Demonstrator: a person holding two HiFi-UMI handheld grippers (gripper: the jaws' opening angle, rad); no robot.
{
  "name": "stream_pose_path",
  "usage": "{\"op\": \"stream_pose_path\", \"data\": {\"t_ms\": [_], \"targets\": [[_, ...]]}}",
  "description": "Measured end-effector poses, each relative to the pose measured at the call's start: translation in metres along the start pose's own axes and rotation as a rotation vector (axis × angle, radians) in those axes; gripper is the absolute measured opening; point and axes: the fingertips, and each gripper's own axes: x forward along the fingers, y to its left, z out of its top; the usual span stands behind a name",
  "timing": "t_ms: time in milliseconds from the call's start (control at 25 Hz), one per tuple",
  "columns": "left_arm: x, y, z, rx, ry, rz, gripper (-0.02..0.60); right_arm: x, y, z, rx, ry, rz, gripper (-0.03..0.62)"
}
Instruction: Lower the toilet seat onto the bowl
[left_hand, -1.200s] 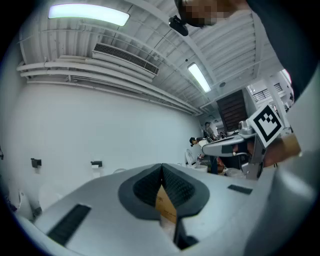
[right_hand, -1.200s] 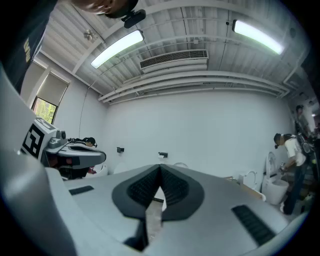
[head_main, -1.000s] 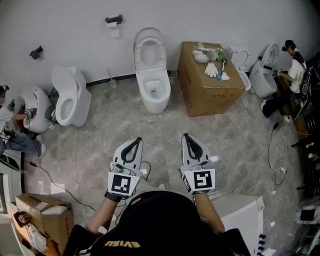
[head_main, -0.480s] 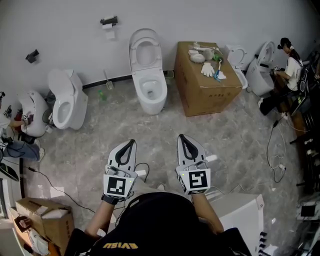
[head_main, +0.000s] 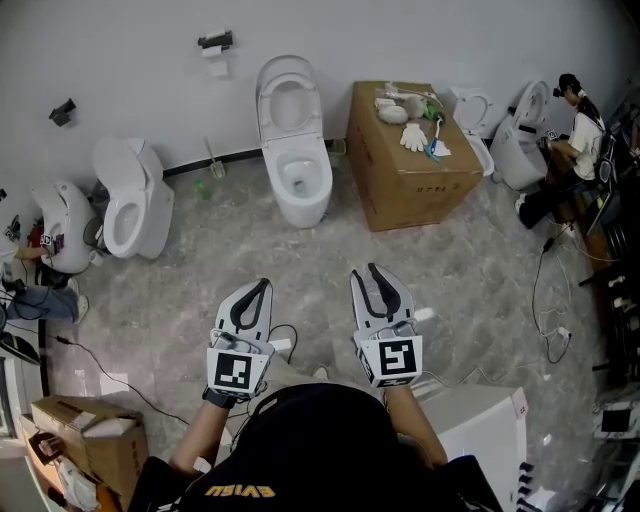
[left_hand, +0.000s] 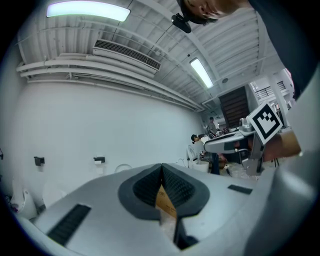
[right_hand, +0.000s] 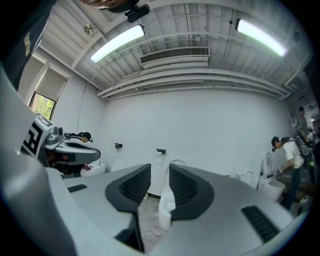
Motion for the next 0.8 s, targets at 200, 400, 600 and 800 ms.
{"op": "stream_pose_path", "data": {"t_ms": [200,400,600,800], "targets": [[0.003,-0.001,-0.001,0.000,0.002,-0.003,0.011,0.001,-0.004,-0.003,0.025,0.000,-0.004,0.168],[0.005,0.000,-0.003,-0.003,0.008,-0.005,0.012,0.004,-0.003,-0.004,0.020,0.001,0.004,0.277],[0.008,0.008,-0.014,-0.005,0.042,-0.016,0.011,0.015,-0.001,-0.009,0.017,0.013,-0.001,0.330],[0.018,0.031,-0.020,-0.034,0.040,-0.004,0.011,0.040,0.008,-0.014,0.002,0.033,0.007,0.374]]}}
